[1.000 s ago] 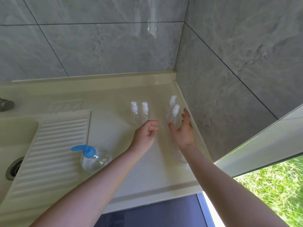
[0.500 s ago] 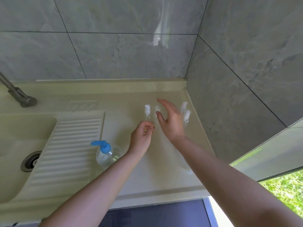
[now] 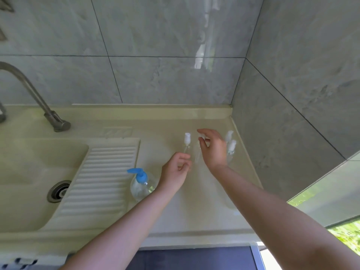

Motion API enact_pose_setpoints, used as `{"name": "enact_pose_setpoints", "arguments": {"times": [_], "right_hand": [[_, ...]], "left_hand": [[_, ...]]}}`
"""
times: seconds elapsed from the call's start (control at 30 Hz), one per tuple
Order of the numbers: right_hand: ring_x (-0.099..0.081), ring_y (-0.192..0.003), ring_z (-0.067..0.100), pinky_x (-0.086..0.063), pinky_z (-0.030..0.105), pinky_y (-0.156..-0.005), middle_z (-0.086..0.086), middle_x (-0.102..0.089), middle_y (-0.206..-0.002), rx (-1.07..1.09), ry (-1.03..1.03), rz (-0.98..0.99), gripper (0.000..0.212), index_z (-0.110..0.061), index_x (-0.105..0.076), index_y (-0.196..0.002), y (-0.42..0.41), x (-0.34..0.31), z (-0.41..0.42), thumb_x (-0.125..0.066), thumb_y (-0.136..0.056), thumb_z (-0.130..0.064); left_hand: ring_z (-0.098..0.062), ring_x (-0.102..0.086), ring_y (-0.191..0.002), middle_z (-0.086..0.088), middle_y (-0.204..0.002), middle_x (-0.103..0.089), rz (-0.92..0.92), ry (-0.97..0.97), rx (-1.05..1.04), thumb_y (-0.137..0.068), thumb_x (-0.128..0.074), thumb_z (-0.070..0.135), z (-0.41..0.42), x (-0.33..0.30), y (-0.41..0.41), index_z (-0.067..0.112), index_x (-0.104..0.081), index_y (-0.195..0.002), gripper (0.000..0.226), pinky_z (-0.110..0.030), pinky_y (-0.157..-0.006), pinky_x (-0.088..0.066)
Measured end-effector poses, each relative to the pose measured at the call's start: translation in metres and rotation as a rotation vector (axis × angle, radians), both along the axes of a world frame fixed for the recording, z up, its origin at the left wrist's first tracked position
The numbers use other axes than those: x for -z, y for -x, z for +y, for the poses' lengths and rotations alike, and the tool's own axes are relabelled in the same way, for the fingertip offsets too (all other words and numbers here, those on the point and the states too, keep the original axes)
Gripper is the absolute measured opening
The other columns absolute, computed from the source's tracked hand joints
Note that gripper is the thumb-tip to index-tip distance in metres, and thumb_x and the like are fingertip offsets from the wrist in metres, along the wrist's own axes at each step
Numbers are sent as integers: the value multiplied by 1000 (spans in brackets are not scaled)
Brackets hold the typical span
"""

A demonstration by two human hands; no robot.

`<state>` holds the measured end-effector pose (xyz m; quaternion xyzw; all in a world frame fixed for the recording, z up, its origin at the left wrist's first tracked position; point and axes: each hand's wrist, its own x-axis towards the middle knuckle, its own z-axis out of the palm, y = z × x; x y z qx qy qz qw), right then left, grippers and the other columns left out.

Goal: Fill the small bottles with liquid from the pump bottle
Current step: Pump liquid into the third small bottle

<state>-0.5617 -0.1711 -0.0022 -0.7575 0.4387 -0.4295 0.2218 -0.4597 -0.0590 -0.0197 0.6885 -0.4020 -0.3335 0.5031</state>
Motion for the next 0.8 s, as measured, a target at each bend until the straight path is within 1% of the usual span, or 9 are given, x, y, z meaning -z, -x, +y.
{"name": "enact_pose_setpoints", "arguments": {"times": [0.07, 0.13, 0.2, 0.27, 0.37, 0.53, 0.67, 0.73, 0.8], "right_hand": [[-64, -93, 16, -55, 27, -86, 0, -67, -112, -12, 21, -44, 27, -13, -71, -115, 7, -11, 12, -63, -91, -1], [-64, -96, 12, -52, 16, -87, -2, -67, -112, -39, 44, -82, 29, -13, -70, -117, 15, -23, 26, -64, -92, -2], [-65, -97, 9, -49, 11, -87, -3, -68, -112, -74, 63, -125, 30, -12, -69, -119, 21, -35, 43, -65, -91, -2], [-66, -99, 7, -51, 12, -87, -4, -68, -113, -104, 70, -172, 30, -11, -68, -120, 26, -48, 61, -65, -91, -2], [-65, -102, 2, -51, 13, -88, -6, -68, -115, -143, 36, -239, 31, -13, -68, -120, 30, -63, 86, -65, -91, -1], [-66, -104, 2, -51, 15, -87, -9, -70, -115, -199, -49, -340, 31, -16, -67, -120, 31, -82, 118, -65, -92, -2], [-68, -103, 7, -56, 29, -91, -7, -72, -110, -257, -196, -404, 34, -21, -66, -122, 31, -91, 139, -66, -92, -6], [-68, -104, 7, -56, 32, -92, -8, -72, -112, -251, -261, -399, 37, -23, -65, -124, 30, -91, 150, -71, -89, -12], [-67, -104, 3, -55, 28, -92, -12, -70, -112, -208, -315, -339, 47, -26, -63, -125, 29, -89, 160, -79, -81, -26]], "left_hand": [[-8, -71, -84, 8, -98, -70, -53, 75, -21, -90, -58, 3, 7, -9, 3, 21, -62, -103, 23, -20, -76, -51], [-7, -67, -95, 11, -108, -66, -135, 138, -47, -87, -63, 1, 14, -17, 8, 22, -61, -108, 29, -13, -78, -48], [-8, -61, -108, 13, -118, -59, -224, 195, -63, -85, -68, 5, 19, -21, 11, 22, -58, -119, 40, -18, -90, -46], [-7, -51, -118, 11, -126, -53, -317, 187, -32, -86, -70, 13, 25, -27, 14, 19, -52, -132, 50, -19, -101, -37], [-8, -47, -127, 8, -139, -53, -304, 131, 46, -90, -68, 21, 38, -37, 16, 19, -46, -141, 56, -21, -106, -34], [-3, -57, -112, 12, -124, -61, -268, 222, 32, -91, -67, 20, 66, -47, 13, 22, -54, -133, 44, -16, -97, -41], [-1, -58, -108, 10, -122, -62, -223, 185, 80, -90, -69, 25, 85, -46, 6, 22, -56, -129, 41, -21, -96, -45], [6, -56, -104, 9, -118, -62, -220, 166, 101, -89, -70, 27, 96, -47, 2, 21, -57, -122, 36, -15, -93, -44], [7, -56, -100, 8, -114, -63, -225, 167, 100, -87, -72, 26, 106, -48, -1, 22, -58, -116, 32, -8, -88, -41]]}}
